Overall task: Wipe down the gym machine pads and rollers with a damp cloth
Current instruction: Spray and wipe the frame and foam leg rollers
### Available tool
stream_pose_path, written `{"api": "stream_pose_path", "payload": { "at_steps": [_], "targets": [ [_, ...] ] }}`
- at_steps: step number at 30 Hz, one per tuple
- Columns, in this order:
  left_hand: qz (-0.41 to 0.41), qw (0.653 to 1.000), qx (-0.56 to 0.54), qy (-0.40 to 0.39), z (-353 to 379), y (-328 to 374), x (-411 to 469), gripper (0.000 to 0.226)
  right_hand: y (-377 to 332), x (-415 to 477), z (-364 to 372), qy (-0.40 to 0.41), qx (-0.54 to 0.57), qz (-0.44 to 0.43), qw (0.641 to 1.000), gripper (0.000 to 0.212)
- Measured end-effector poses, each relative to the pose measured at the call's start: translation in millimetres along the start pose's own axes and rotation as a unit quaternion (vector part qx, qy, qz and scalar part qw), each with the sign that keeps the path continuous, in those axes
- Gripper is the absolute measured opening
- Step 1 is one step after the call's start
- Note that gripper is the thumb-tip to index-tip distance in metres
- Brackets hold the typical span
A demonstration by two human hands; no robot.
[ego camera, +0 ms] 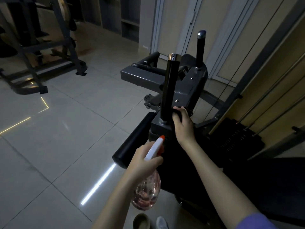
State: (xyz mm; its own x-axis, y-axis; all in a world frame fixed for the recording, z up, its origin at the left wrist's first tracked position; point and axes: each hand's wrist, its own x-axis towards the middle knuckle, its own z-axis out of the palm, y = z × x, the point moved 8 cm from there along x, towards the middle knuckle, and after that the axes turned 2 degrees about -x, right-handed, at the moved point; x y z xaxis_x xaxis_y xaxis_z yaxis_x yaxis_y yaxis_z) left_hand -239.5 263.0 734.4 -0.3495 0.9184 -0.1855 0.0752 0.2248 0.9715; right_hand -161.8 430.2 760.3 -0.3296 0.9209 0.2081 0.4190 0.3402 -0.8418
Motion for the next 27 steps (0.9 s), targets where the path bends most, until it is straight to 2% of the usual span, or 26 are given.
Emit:
{"api": "stream_pose_path", "payload": {
  "at_steps": [3,6,10,15,19,22,27],
  "targets": [
    [0.007,1.000,-0.004,-0.005,3,1,2,0.021,-1,-3,0,0.005,-0.013,-0.003,1.000,0.033],
    [0.010,1.000,0.003,-0.004,5,5,2,0.015,-3,6,-1,-0.002,-0.080,-0.027,0.996,0.031],
    [-0.009,1.000,0.005,0.007,13,10,0,0.023,-3,44,0,-0.034,-0.170,-0.061,0.983,0.030],
    [-0.043,0.998,0.020,0.035,33,18,-1,0.027,-1,83,0,-0.056,-0.174,-0.147,0.972,0.024],
    [-0.039,0.994,-0.010,0.099,56,27,1,0.029,1,88,-1,-0.092,-0.150,-0.197,0.964,0.036],
    [-0.045,0.986,-0.047,0.156,74,33,1,0.023,0,86,-5,-0.116,-0.130,-0.239,0.955,0.027],
    [-0.036,0.963,-0.094,0.249,98,37,12,0.018,0,92,-16,-0.215,-0.091,-0.270,0.934,0.036]
  ]
}}
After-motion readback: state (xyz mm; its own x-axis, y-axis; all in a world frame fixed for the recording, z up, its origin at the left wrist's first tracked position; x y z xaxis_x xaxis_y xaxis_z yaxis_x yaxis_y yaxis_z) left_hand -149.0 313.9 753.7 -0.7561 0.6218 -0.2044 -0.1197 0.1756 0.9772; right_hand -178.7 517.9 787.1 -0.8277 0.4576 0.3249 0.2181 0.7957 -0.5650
